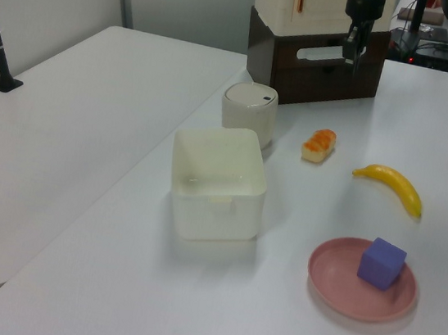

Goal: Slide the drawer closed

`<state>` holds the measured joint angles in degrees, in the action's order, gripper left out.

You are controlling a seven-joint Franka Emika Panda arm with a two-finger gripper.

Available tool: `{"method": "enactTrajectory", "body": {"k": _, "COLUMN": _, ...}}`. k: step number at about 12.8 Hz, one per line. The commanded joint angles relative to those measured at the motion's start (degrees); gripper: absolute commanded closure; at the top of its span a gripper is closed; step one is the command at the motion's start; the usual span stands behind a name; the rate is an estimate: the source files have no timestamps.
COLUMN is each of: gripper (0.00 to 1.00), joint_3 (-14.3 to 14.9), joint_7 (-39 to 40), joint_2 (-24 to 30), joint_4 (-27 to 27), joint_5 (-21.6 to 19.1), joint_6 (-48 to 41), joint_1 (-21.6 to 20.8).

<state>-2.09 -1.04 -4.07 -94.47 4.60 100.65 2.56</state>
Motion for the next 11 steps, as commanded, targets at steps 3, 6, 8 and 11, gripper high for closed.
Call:
{"method": "enactTrajectory", "body": {"k": 3, "gripper": 0.00, "joint_3": 3.93, "joint_7": 1.57, "joint_2": 4.94, "joint_4": -2.30, "joint_5": -4.07, "joint_6": -5.46, "joint_1": -5.98}}
{"method": "enactTrajectory", "body": {"k": 6, "gripper": 0.00, "joint_3": 4.11, "joint_7": 1.05, "joint_2": 4.68, "joint_4": -2.13, "joint_5": -3.54, "joint_6": -4.41, "joint_1": -5.28}}
{"method": "enactTrajectory", "body": {"k": 8, "gripper": 0.00, "joint_3": 4.11, "joint_7": 0.34, "joint_2": 4.68, "joint_4": -2.13, "joint_5": -3.54, "joint_6": -3.53, "joint_1": -4.41}}
{"method": "enactTrajectory", "body": {"k": 11, "gripper": 0.00, "joint_3": 4.11, "joint_7": 0.43, "joint_2": 4.86, "joint_4": -1.77, "joint_5": -3.54, "joint_6": -4.05, "joint_1": -4.14}}
